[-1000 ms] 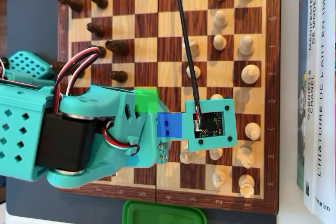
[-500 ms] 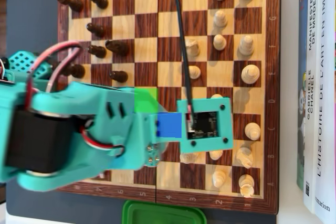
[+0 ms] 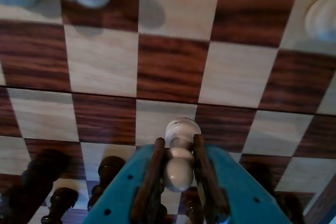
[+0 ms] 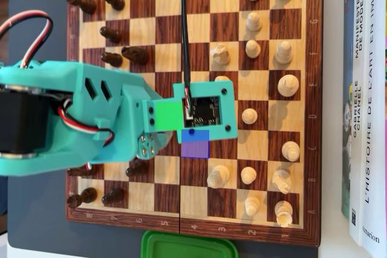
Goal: Play chess
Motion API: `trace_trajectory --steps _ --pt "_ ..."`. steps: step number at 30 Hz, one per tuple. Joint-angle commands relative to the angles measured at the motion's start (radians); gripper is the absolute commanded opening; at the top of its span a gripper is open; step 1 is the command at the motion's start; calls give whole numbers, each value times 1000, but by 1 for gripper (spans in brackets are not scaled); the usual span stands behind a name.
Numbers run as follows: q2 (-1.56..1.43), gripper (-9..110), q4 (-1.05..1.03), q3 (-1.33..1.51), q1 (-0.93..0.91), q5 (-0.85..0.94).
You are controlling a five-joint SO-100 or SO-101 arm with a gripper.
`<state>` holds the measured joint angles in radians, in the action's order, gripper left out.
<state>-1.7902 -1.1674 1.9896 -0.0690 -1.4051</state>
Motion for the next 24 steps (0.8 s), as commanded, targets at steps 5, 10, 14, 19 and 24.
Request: trace_trajectory --steps 5,10,14,19,24 --pt "-37 3 -3 8 11 -8" --pt "-37 3 -5 9 28 -37" --pt "-35 3 -31 9 34 -38" --pt "-26 3 -40 9 29 -48" --pt "-26 3 -35 9 71 -69"
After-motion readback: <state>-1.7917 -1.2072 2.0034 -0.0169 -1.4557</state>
